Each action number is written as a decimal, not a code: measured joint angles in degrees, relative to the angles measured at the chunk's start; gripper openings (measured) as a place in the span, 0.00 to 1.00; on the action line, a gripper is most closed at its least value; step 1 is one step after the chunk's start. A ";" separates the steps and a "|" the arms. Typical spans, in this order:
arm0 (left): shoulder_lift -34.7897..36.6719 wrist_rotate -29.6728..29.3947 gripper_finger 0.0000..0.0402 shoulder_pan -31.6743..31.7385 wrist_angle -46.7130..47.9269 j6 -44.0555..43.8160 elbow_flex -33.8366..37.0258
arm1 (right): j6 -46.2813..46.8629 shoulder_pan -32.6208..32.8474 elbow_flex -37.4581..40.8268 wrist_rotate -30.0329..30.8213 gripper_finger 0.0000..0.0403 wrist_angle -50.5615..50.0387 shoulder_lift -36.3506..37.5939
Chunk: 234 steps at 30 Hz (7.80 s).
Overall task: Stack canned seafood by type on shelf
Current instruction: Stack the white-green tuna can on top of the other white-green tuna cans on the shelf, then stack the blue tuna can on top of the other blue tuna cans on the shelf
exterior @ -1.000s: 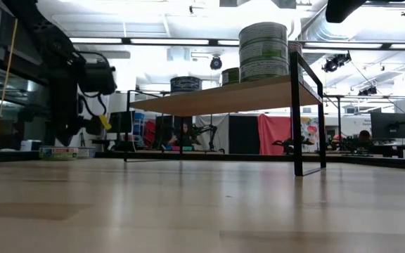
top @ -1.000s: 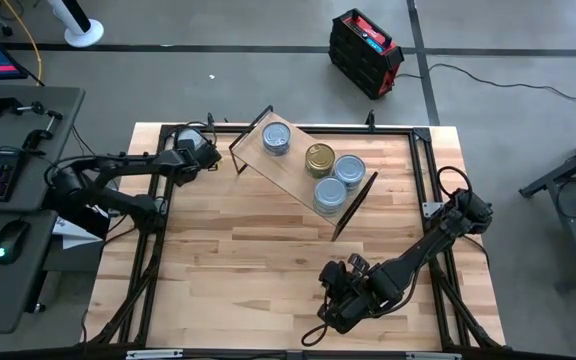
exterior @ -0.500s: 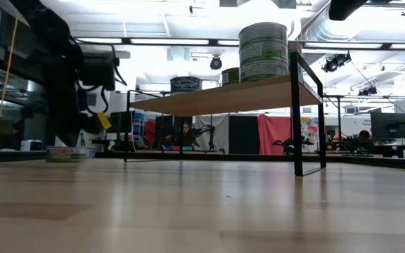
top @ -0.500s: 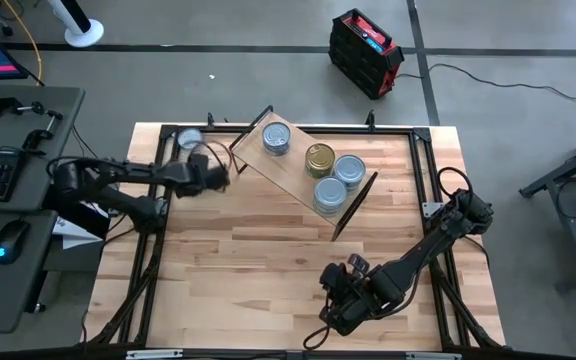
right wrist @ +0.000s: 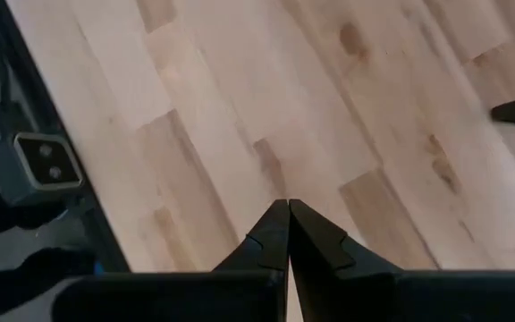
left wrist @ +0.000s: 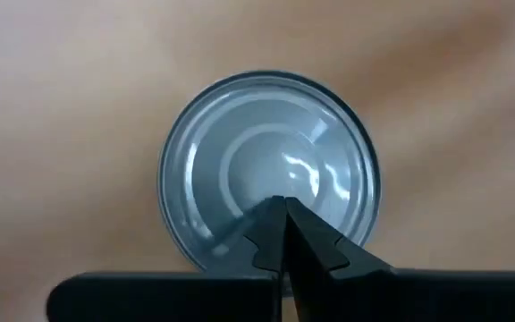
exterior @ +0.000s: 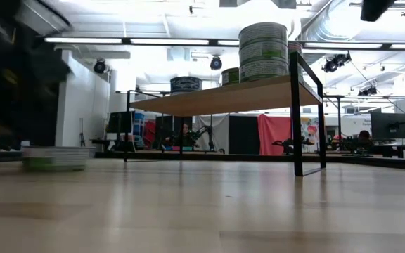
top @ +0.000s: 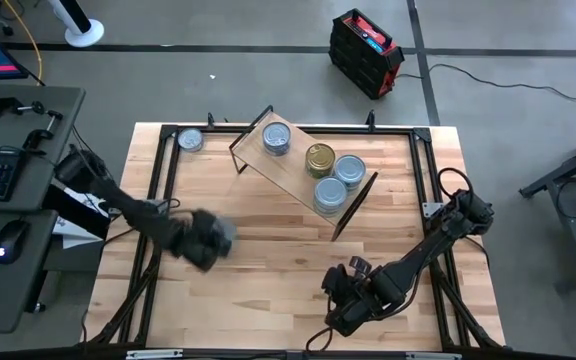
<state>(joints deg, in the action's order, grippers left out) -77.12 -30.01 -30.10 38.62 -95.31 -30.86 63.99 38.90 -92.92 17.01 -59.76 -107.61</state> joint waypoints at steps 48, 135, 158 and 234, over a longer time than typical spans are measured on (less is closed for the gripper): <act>-21.29 7.29 0.00 -7.60 -44.07 64.81 -14.66 | -13.01 -12.14 0.00 -15.95 0.00 29.75 -19.58; -9.01 0.79 0.00 -22.19 -12.08 17.21 -14.61 | -55.40 -19.11 0.00 -20.27 0.66 40.34 -7.88; -9.01 -4.28 0.00 -24.62 -10.26 5.90 -14.61 | -60.59 -18.87 0.00 -16.09 0.72 44.80 -17.11; -9.00 -3.31 0.00 -11.07 -13.34 27.49 -14.65 | -49.25 -25.03 0.02 29.56 0.47 -19.53 19.52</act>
<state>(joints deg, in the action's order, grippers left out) -86.12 -33.32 -41.17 25.28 -67.82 -45.52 14.74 13.87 -92.90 46.57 -79.29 -88.09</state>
